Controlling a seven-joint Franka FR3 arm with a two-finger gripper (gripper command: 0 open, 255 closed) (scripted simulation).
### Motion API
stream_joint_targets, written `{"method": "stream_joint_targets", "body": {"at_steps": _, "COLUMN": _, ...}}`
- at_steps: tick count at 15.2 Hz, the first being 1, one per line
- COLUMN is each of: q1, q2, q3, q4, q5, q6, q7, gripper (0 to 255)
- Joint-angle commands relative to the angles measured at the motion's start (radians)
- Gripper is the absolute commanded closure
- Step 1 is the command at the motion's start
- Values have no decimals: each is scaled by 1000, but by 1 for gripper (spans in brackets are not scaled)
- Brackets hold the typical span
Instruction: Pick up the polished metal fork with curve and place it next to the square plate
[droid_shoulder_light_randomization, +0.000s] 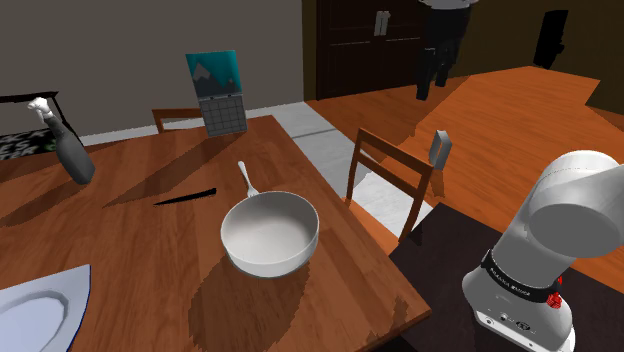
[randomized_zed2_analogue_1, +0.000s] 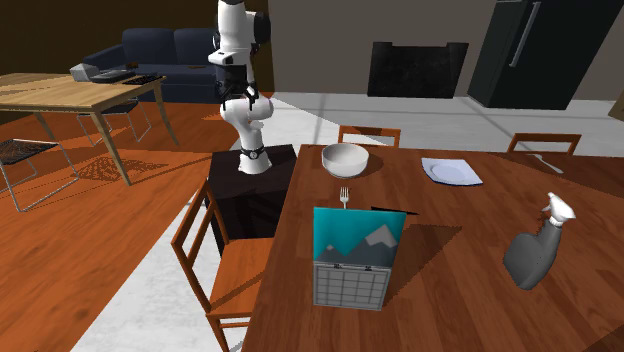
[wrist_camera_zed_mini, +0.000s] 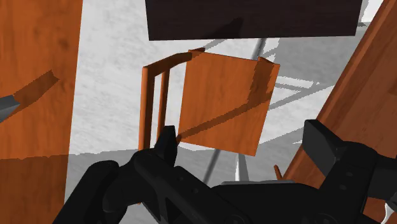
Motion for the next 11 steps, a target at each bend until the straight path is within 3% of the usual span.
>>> {"method": "stream_joint_targets", "body": {"at_steps": 1, "q1": 0, "q2": 0, "q3": 0, "q4": 0, "q5": 0, "q6": 0, "q7": 0, "gripper": 0}}
{"method": "stream_joint_targets", "body": {"at_steps": 11, "q1": 33, "q2": 222, "q3": 157, "q4": 3, "q5": 117, "q6": 196, "q7": 265, "gripper": 0}}
